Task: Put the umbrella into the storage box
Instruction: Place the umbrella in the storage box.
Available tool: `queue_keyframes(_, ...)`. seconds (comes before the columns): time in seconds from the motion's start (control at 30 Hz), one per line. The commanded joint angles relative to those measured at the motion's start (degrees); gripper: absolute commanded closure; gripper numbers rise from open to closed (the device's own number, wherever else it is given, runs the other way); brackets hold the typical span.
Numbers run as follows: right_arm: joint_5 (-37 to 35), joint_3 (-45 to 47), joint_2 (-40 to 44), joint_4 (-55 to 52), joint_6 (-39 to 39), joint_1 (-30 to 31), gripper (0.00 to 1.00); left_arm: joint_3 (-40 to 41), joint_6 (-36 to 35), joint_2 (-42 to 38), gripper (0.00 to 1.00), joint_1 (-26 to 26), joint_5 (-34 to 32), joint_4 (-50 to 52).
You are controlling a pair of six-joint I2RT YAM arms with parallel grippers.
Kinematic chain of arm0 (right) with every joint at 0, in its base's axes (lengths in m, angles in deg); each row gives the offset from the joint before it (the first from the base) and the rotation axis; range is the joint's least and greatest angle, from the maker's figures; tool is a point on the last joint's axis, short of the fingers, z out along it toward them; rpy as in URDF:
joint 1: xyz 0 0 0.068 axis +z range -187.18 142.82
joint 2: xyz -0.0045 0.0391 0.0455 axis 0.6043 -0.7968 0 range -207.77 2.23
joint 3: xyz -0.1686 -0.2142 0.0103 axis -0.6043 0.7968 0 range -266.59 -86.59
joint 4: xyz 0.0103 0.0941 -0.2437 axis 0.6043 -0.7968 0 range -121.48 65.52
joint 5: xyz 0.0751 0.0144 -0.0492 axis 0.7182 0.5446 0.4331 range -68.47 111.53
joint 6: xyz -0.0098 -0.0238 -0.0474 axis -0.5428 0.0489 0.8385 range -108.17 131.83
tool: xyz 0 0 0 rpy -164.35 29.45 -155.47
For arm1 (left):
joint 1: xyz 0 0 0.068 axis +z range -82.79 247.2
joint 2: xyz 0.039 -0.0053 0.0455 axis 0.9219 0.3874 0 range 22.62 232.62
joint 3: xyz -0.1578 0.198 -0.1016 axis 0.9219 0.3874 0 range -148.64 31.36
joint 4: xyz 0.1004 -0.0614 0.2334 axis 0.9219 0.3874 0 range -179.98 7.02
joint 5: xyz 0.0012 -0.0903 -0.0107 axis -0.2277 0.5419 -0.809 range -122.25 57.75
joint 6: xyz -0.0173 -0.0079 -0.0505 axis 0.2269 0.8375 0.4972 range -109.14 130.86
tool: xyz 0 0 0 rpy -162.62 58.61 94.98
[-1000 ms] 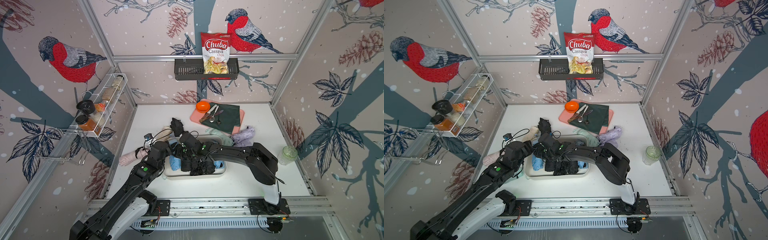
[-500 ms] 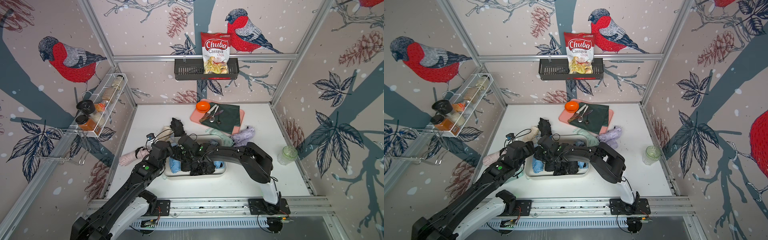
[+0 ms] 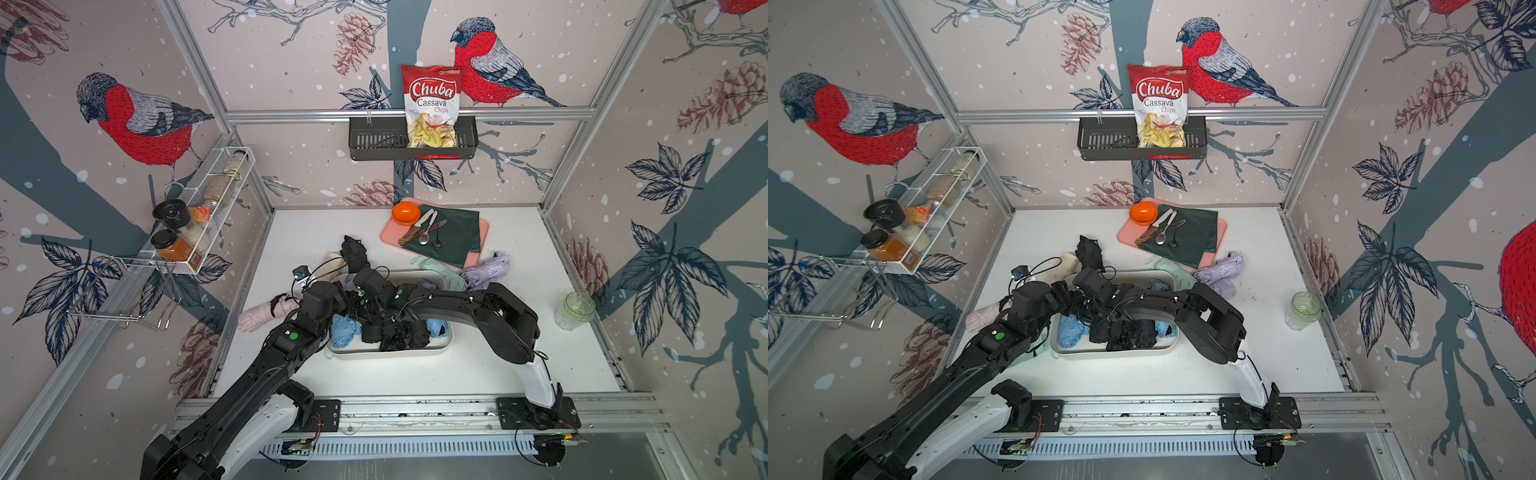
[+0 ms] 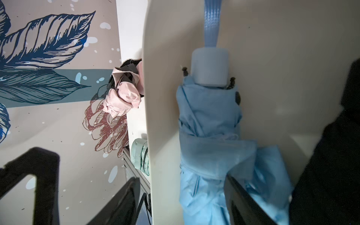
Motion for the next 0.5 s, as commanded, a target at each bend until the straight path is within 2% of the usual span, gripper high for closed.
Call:
queue_keyframes(0.0,1.17,0.48,-0.1,0.54,0.7,-0.1,0.32,-0.2,0.32,-0.07,0.3,0.27,0.58,-1.64)
queue_keyframes(0.07,2.06,1.25,-0.28,1.42,0.11,-0.31,0.38,0.12,0.18,-0.12,0.3,0.22,1.07,-2.06)
queue_keyframes(0.2,4.42,3.1,-0.98,3.53,-1.53,-0.92,0.56,0.48,0.32,0.03,0.3,0.25,1.76,-2.7)
queue_keyframes(0.3,5.11,4.03,-1.14,4.01,-2.05,-1.36,0.63,0.45,0.4,0.15,0.3,0.21,2.13,-2.8)
queue_keyframes(0.47,4.31,5.58,0.45,4.0,-1.86,-1.71,0.71,0.44,0.37,0.8,0.3,0.21,2.56,-3.0)
